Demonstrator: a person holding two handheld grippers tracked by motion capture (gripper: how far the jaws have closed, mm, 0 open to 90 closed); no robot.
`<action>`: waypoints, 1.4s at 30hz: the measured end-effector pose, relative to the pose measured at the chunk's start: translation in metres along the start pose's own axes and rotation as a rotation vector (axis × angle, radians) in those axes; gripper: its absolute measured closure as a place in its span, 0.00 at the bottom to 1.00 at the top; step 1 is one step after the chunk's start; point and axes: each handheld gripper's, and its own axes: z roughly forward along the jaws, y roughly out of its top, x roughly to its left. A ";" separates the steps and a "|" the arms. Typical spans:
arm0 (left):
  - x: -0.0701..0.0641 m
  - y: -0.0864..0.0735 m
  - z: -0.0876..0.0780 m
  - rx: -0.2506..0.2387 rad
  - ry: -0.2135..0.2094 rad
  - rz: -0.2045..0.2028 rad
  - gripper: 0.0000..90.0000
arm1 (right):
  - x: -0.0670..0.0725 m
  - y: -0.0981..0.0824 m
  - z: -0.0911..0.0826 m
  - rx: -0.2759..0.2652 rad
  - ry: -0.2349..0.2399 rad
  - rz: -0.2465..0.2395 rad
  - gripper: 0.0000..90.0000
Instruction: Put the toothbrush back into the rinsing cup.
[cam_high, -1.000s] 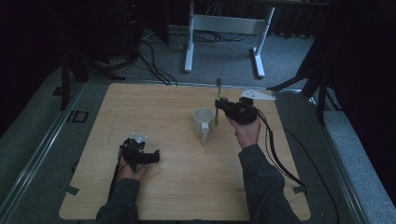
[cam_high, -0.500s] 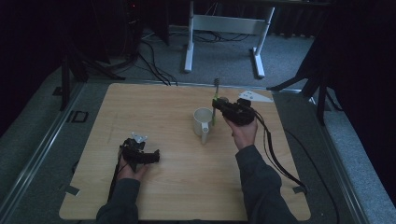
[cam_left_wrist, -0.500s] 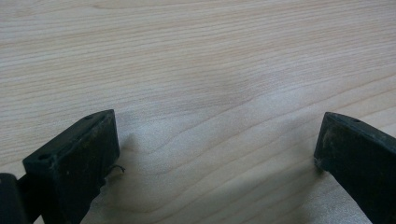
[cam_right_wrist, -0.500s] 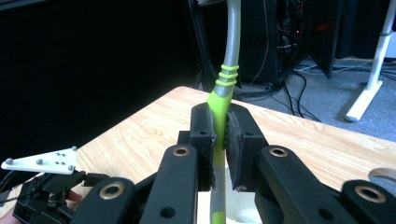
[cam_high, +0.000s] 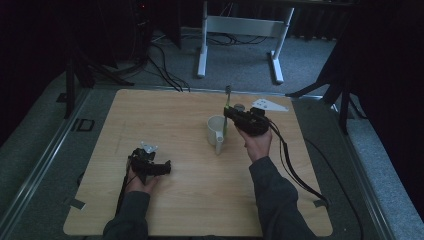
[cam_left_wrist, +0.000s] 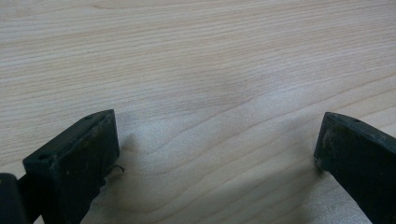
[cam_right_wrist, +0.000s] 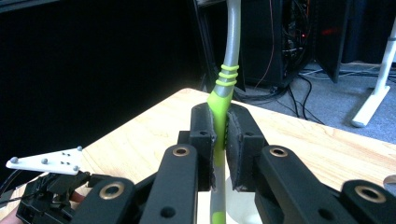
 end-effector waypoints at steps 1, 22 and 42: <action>0.000 0.000 0.000 0.000 0.000 0.000 0.00 | 0.000 0.000 0.000 0.000 0.001 -0.001 0.91; 0.000 0.000 0.000 0.000 0.000 0.000 0.00 | 0.006 -0.008 0.007 0.000 0.003 -0.020 0.91; 0.000 0.000 0.000 0.000 0.000 0.000 0.00 | 0.005 -0.016 0.014 0.001 -0.006 -0.019 0.91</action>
